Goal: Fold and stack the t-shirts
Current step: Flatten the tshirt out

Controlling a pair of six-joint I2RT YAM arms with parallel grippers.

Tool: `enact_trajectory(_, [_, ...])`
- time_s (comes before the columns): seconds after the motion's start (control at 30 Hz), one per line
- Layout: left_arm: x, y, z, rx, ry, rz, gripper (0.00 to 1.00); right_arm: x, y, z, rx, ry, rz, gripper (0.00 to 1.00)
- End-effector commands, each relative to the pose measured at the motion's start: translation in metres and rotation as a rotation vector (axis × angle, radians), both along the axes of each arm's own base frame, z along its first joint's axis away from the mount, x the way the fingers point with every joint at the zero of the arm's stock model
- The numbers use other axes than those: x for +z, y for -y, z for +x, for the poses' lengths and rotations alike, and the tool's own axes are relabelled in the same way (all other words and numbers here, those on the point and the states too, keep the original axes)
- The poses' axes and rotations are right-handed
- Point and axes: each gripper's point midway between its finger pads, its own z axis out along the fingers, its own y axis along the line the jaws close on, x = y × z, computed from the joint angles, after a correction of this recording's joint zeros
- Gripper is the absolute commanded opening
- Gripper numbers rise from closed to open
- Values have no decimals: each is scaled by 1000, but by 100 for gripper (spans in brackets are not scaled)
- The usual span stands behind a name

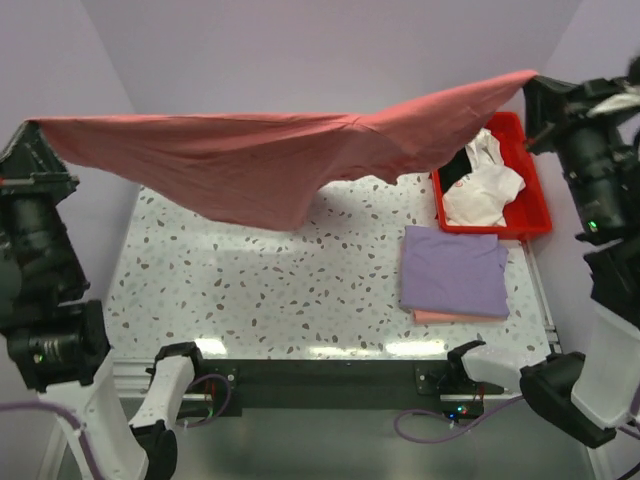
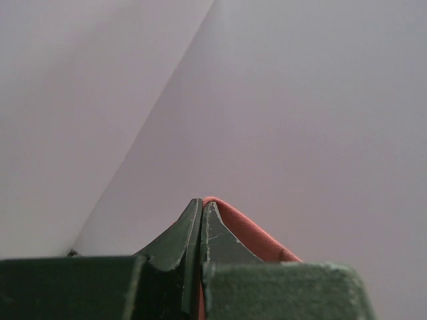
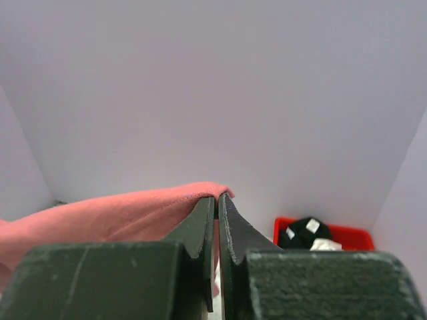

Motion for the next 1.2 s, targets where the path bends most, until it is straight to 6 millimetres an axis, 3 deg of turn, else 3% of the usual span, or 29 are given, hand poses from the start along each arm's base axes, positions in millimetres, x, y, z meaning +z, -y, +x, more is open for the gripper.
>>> enact_trajectory(0.0, [29, -7, -55, 113, 58, 59, 0, 47, 18, -52, 9, 186, 8, 0])
enact_trajectory(0.03, [41, -5, -70, 117, 90, 69, 0, 53, 23, -66, 10, 217, 17, 0])
enact_trajectory(0.2, [54, -4, -93, 143, 108, 88, 0, 73, 26, -101, 63, 307, 23, 0])
enact_trajectory(0.33, [57, -4, -95, 148, 108, 98, 0, 77, 30, -100, 36, 316, 23, 0])
enact_trajectory(0.4, [53, -5, -85, 142, 90, 98, 0, 71, 25, -81, 25, 285, 3, 0])
enact_trajectory(0.43, [43, -6, -70, 135, 56, 95, 0, 67, 23, -69, 10, 262, -2, 0])
enact_trajectory(0.5, [33, -10, -49, 129, 33, 86, 0, 49, 15, -30, -24, 189, -27, 0])
enact_trajectory(0.53, [10, -12, -23, 116, -26, 82, 0, 42, 13, -16, -43, 166, -31, 0])
enact_trajectory(0.6, [-5, -15, 4, 101, -43, 71, 0, 14, 2, 34, -87, 85, -63, 0])
enact_trajectory(0.63, [-36, -15, 34, 69, -115, 73, 0, 3, -3, 49, -92, 58, -75, 0])
enact_trajectory(0.7, [-64, -17, 74, 34, -162, 58, 0, -23, -15, 87, -106, -7, -104, 0])
enact_trajectory(0.73, [-100, -17, 100, 6, -238, 49, 0, -46, -27, 117, -107, -66, -129, 0])
enact_trajectory(0.77, [-127, -20, 124, -6, -298, 35, 0, -62, -33, 134, -109, -100, -133, 0])
enact_trajectory(0.8, [-139, -22, 139, -11, -295, 25, 0, -78, -40, 150, -103, -132, -145, 0])
enact_trajectory(0.83, [-177, -24, 157, -15, -361, 9, 0, -109, -53, 178, -92, -193, -173, 0])
enact_trajectory(0.87, [-196, -29, 180, -13, -369, 3, 0, -129, -60, 195, -91, -223, -179, 0])
enact_trajectory(0.9, [-228, -32, 193, -10, -429, -13, 0, -149, -66, 211, -89, -259, -192, 0])
enact_trajectory(0.93, [-246, -35, 205, -8, -464, -20, 0, -167, -71, 224, -87, -291, -203, 0])
enact_trajectory(0.97, [-285, -38, 228, -17, -551, -27, 0, -207, -80, 253, -90, -363, -220, 0])
enact_trajectory(1.03, [-318, -41, 253, -29, -608, -22, 0, -245, -85, 280, -80, -425, -227, 0])
enact_trajectory(1.07, [-363, -45, 273, -31, -702, -32, 0, -290, -92, 307, -73, -500, -232, 0])
enact_trajectory(1.1, [-380, -47, 284, -33, -729, -24, 0, -309, -97, 318, -61, -530, -233, 0])
enact_trajectory(1.13, [-384, -50, 299, -36, -745, -17, 0, -334, -104, 331, -41, -568, -241, 0])
enact_trajectory(1.17, [-432, -50, 313, -49, -855, -17, 0, -370, -109, 351, -38, -614, -251, 0])
